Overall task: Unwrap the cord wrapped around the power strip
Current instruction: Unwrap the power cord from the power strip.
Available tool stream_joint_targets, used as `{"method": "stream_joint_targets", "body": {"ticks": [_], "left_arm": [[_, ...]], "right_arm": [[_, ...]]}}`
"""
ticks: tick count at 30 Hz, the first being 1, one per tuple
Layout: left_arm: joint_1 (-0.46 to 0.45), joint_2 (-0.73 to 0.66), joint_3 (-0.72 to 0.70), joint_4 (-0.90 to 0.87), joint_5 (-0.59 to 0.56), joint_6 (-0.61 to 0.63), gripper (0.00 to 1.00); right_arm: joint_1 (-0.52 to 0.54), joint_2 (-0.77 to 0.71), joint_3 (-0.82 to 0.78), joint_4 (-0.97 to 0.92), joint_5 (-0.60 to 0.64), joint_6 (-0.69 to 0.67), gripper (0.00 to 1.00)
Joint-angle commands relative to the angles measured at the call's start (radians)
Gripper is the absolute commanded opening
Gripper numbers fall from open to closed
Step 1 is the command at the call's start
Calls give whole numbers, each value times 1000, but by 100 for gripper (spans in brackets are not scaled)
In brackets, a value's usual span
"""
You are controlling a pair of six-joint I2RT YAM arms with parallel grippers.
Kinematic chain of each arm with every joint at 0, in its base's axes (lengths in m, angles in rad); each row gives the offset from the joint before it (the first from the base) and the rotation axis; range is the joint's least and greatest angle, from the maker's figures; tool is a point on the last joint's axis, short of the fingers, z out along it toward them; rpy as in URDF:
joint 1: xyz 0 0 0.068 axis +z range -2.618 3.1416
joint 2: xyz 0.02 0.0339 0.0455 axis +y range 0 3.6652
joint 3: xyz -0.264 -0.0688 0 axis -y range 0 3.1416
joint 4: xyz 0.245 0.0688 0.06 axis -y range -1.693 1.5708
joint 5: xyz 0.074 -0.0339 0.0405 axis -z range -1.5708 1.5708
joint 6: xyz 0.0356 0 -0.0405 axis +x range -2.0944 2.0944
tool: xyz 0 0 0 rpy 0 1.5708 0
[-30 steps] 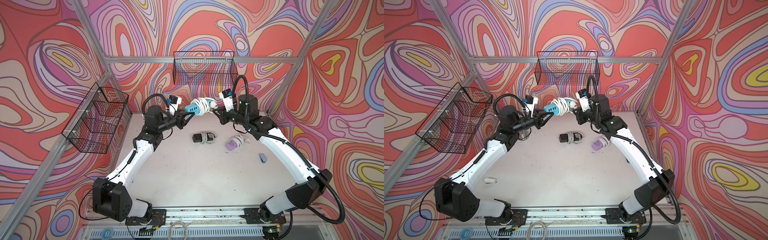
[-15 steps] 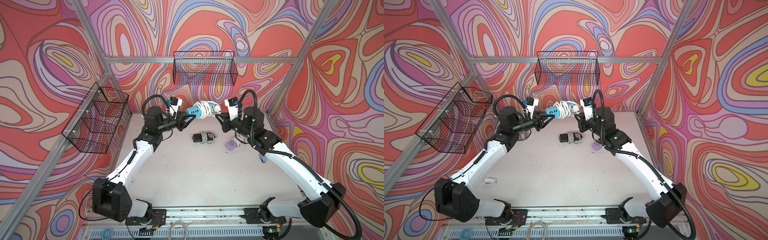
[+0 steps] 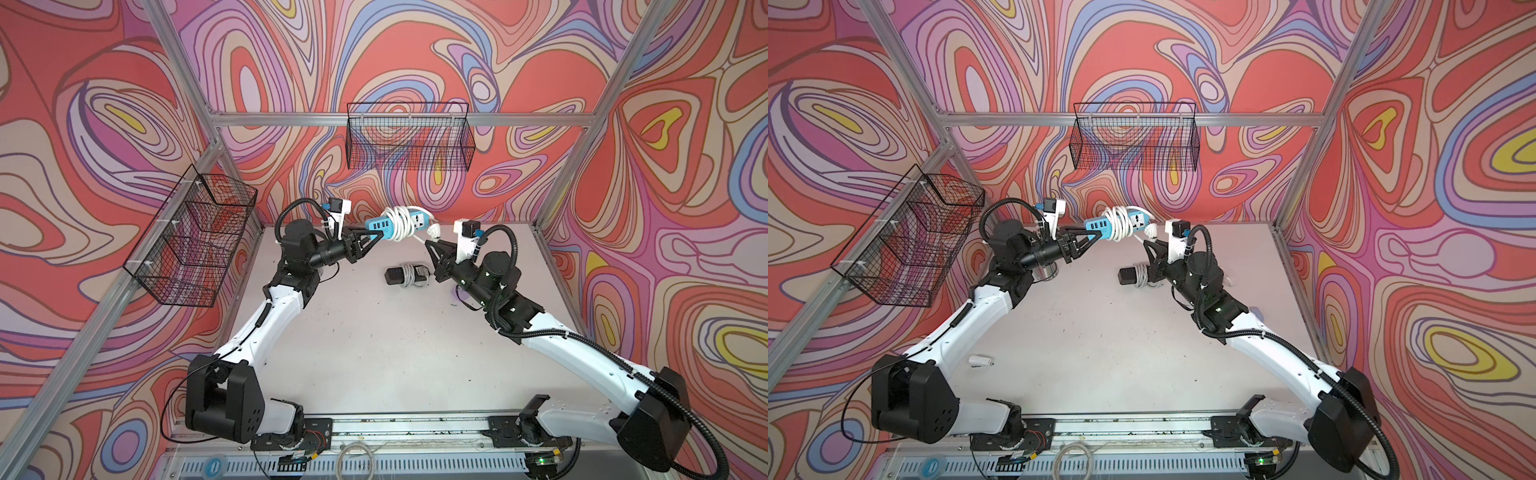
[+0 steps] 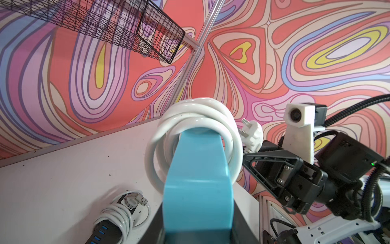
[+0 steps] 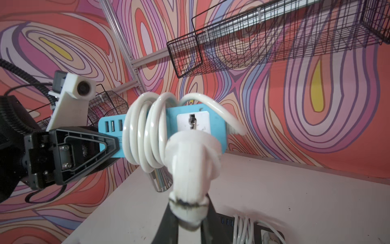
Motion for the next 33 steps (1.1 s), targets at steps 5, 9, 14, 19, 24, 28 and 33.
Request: {"method": "stream_joint_targets", "body": {"ticks": [5, 9, 14, 19, 24, 28, 33], "left_arm": [[105, -15, -5, 195, -283, -60, 0], [126, -25, -4, 195, -279, -61, 0], [140, -34, 13, 191, -252, -66, 0], [140, -43, 50, 142, -218, -47, 0], [140, -40, 98, 101, -156, -54, 0], [141, -25, 129, 116, -89, -91, 0], [142, 2, 164, 160, 12, -140, 0]], "right_arm": [[46, 26, 19, 186, -23, 41, 53], [46, 5, 42, 102, -37, -17, 72], [46, 5, 111, -20, -35, -115, 80], [45, 62, 217, -129, -52, -217, 83], [17, 87, 238, -140, -35, -255, 93], [-63, 103, 257, -176, -86, -239, 98], [-180, 112, 276, -239, -254, -228, 98]]}}
